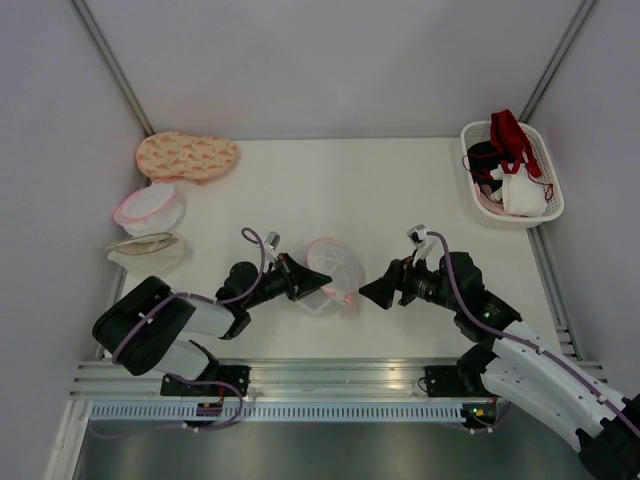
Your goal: Unzip the laundry bag and remove the bra
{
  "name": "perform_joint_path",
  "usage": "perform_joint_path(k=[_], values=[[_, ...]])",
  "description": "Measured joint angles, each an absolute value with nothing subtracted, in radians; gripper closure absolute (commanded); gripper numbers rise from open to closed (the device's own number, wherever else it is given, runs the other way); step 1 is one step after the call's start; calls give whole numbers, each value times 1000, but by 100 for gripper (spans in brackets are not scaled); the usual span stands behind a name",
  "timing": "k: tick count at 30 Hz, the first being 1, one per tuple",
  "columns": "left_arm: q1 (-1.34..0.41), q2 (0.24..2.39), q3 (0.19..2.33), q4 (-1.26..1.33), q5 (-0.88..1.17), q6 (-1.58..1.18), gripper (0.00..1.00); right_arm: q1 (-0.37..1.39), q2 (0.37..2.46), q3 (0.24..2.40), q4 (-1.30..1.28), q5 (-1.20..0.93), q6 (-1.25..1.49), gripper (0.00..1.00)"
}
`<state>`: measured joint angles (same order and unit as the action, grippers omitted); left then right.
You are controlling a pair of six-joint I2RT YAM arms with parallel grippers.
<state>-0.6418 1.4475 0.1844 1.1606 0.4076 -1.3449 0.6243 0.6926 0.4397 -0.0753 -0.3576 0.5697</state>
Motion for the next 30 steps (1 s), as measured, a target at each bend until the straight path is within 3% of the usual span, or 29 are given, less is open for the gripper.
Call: perform_joint_path(k=[9,16,30], values=[[-607,1439,267,1244,529,-1383,98,624,686,427,-64,-370,553,19],[-603,1444,287,1252,535,-1406,98,624,717,406,-31,-377,555,33],[-603,1447,297,1252,534,-1427,98,624,834,385,187,-423,611,38]])
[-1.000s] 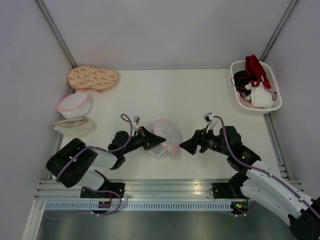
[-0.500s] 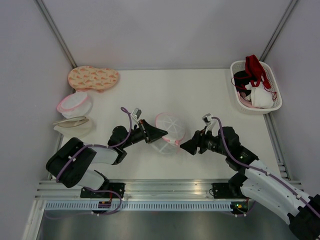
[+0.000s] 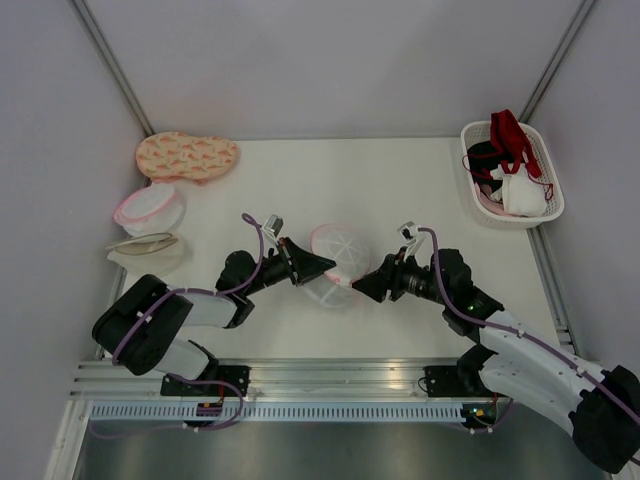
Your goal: Unzip the laundry bag and remove the bra
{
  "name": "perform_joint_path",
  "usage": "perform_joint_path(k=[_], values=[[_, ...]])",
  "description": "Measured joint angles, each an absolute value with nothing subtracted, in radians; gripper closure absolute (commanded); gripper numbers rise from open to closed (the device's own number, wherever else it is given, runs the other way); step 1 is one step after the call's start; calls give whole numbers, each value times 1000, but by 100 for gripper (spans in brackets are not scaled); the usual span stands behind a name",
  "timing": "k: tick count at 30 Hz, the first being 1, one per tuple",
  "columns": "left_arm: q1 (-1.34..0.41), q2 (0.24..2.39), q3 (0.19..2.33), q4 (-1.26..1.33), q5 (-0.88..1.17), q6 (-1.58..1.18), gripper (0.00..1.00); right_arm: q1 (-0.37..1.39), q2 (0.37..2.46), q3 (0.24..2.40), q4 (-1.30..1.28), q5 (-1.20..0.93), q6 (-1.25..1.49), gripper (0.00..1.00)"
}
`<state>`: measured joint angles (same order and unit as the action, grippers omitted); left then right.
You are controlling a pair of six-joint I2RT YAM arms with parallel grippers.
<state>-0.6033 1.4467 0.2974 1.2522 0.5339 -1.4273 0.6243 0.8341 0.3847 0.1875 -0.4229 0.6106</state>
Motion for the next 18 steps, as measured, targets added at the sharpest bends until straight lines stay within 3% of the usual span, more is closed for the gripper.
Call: perform_joint_path(k=[7,18], values=[[-603,1446,304,1252,529,-1433,98,624,900,358,298,-445,657,38],[-603,1446,319,1253,525,-1439,98,624,836,288,369,-451,731,42]])
